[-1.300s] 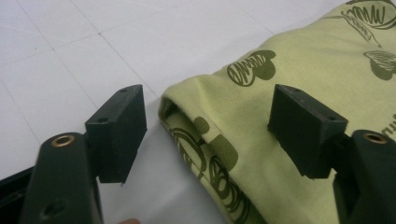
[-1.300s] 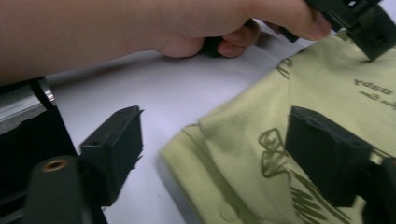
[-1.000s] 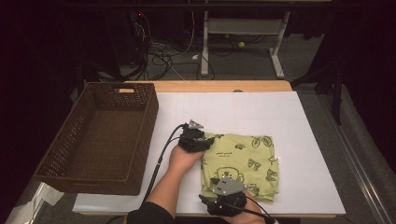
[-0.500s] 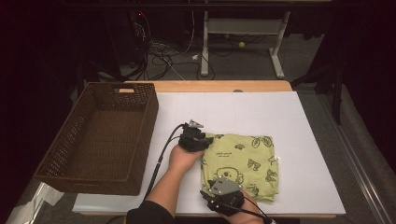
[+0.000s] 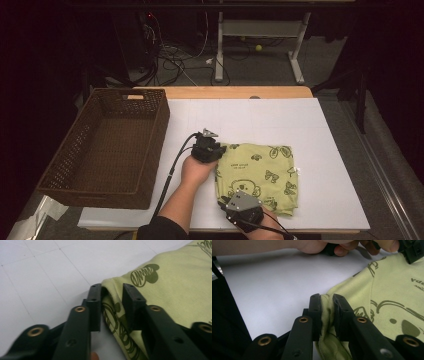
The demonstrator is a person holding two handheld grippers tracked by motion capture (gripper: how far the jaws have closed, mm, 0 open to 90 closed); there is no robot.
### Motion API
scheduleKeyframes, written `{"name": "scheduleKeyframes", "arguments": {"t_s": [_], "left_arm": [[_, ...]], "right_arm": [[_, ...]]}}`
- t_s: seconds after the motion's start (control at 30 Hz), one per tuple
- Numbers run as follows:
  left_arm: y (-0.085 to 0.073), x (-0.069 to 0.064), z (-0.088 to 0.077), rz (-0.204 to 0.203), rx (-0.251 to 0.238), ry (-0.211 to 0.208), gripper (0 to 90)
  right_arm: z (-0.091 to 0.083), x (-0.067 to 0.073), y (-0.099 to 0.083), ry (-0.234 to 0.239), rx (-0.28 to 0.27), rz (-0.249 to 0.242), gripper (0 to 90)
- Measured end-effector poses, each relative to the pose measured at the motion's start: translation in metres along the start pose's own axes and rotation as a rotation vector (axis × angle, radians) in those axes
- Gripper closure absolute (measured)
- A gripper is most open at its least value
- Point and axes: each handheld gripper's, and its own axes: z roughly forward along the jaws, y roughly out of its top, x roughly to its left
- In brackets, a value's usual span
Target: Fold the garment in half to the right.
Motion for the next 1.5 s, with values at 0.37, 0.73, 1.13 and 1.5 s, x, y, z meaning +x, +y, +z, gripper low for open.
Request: {"name": "scheduleKeyframes", "arguments": {"t_s": [0.37, 0.73, 1.13, 1.5], "left_arm": [[-0.002, -0.003, -0.004, 0.024, -0.046, 0.013, 78.9], [0.004, -0.007, -0.015, -0.021, -0.108, 0.015, 79.7], [0.002, 0.005, -0.042, -0.042, -0.116, 0.104, 79.5], [-0.009, 0.016, -0.074, -0.053, -0.077, 0.218, 79.5]], "right_arm": [[-0.007, 0.000, 0.002, -0.011, -0.041, -0.010, 79.0], [-0.024, -0.006, 0.008, -0.021, -0.117, -0.002, 79.1], [-0.020, -0.001, 0.022, 0.027, -0.167, -0.046, 79.0], [-0.009, 0.011, 0.035, 0.094, -0.198, -0.080, 79.0]]}}
